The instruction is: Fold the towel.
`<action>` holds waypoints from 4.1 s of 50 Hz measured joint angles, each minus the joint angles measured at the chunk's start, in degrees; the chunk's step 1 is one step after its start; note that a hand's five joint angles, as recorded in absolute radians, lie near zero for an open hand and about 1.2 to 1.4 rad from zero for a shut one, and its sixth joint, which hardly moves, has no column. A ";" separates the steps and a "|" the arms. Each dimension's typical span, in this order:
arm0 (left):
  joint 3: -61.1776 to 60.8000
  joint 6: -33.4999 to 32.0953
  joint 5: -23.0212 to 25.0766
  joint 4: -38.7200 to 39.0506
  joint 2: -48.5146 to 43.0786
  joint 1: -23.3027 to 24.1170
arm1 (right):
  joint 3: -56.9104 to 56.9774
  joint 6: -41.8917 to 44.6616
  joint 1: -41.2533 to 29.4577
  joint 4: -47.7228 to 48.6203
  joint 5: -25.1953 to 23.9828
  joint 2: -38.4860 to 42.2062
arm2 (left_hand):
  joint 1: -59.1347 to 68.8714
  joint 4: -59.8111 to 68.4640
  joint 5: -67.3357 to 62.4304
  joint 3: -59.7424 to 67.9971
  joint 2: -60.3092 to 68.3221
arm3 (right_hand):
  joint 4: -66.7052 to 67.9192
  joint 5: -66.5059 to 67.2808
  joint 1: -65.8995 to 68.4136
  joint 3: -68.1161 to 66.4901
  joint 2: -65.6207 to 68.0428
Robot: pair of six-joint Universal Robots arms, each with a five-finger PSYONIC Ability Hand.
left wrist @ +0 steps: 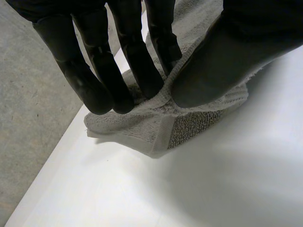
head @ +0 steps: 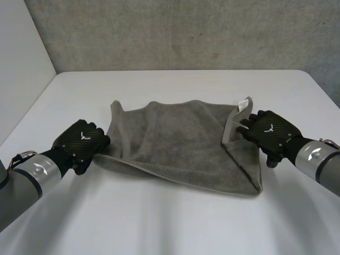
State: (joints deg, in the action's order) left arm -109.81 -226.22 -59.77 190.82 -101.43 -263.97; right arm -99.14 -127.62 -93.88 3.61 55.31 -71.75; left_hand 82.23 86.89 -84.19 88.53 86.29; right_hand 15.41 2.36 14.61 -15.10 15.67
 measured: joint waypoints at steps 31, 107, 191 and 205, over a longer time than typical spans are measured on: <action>-0.28 1.94 0.04 0.00 -0.19 0.03 | -4.83 14.19 3.25 0.44 -12.41 -1.27 | 0.00 0.55 0.00 0.00 0.00 | 0.00 0.14 0.01 0.00 0.00; -0.19 1.92 0.09 0.07 -0.69 -0.29 | 11.55 18.23 -9.77 -14.79 -1.56 14.78 | 0.00 0.55 0.00 0.01 0.00 | 61.26 63.81 60.58 -61.47 57.28; 42.56 29.26 -24.87 -12.81 -11.28 5.91 | 41.19 -19.58 -6.11 -14.73 24.34 6.55 | 0.00 0.56 0.02 0.30 0.88 | 61.26 64.53 60.96 -61.48 58.78; 63.85 35.94 -26.90 -9.85 -5.71 7.23 | 48.95 -20.35 -8.76 6.72 31.42 0.44 | 0.00 0.56 0.02 0.35 0.88 | 61.26 64.53 60.96 -61.86 58.99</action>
State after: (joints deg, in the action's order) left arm -45.97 -190.28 -86.67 180.96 -107.14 -256.73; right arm -50.19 -147.97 -102.64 10.33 86.73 -71.31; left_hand 82.24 87.45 -84.17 88.88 87.17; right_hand 76.67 66.89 75.57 -76.96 74.66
